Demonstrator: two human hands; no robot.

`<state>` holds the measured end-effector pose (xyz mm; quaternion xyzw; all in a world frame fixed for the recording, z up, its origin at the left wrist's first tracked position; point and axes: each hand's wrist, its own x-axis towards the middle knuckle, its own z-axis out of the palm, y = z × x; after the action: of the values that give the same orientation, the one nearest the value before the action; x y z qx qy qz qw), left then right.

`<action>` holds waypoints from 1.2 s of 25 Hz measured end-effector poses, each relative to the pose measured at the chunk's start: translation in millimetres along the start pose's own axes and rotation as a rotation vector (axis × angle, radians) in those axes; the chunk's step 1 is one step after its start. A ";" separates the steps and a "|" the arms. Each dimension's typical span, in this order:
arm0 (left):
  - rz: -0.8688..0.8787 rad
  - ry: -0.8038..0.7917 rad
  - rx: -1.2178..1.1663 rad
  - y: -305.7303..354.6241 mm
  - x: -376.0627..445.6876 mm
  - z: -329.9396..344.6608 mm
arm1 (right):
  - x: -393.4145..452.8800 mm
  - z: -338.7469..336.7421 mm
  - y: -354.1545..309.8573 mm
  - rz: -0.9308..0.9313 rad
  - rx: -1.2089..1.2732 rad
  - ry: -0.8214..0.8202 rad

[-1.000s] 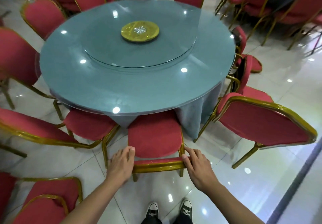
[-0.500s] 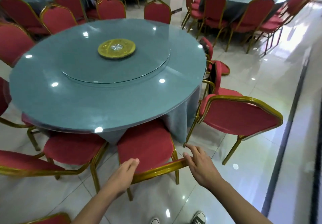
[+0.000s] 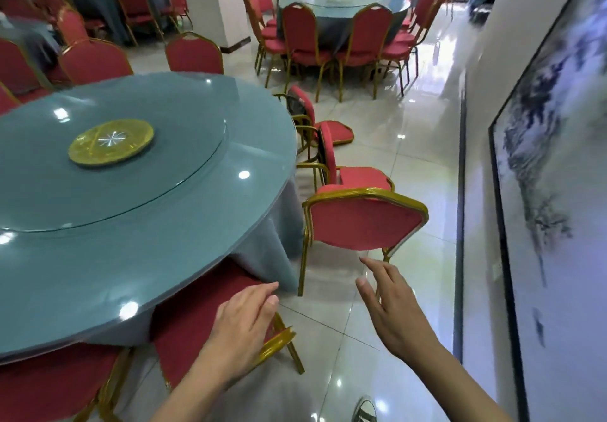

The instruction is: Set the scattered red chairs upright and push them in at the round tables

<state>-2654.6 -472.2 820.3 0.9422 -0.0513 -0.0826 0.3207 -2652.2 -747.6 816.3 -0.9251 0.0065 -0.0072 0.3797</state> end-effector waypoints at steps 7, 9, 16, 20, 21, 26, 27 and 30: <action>0.174 0.035 0.019 108.1 99.0 45.4 | 41.3 -100.3 73.7 0.037 0.101 0.132; 0.175 0.023 0.028 131.6 121.6 59.8 | 53.4 -121.8 94.0 0.049 0.118 0.147; 0.209 0.052 0.032 174.3 175.8 92.7 | 94.5 -163.8 149.3 0.103 0.126 0.152; 0.191 0.049 0.043 178.4 208.3 95.9 | 123.9 -171.8 164.3 0.115 0.128 0.134; 0.187 0.056 0.041 176.2 218.1 96.3 | 133.2 -171.2 167.0 0.115 0.125 0.123; 0.155 0.062 0.064 162.2 271.6 98.1 | 185.9 -161.0 175.6 0.117 0.095 0.080; 0.143 0.033 0.095 156.9 284.9 99.8 | 198.4 -157.8 177.7 0.121 0.083 0.061; 0.093 -0.100 0.206 135.4 326.1 106.2 | 241.0 -144.8 181.8 0.132 0.028 -0.014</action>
<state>-2360.6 -691.1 780.4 0.9614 -0.1193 -0.1087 0.2227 -2415.0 -982.8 793.6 -0.9173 0.0649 0.0245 0.3921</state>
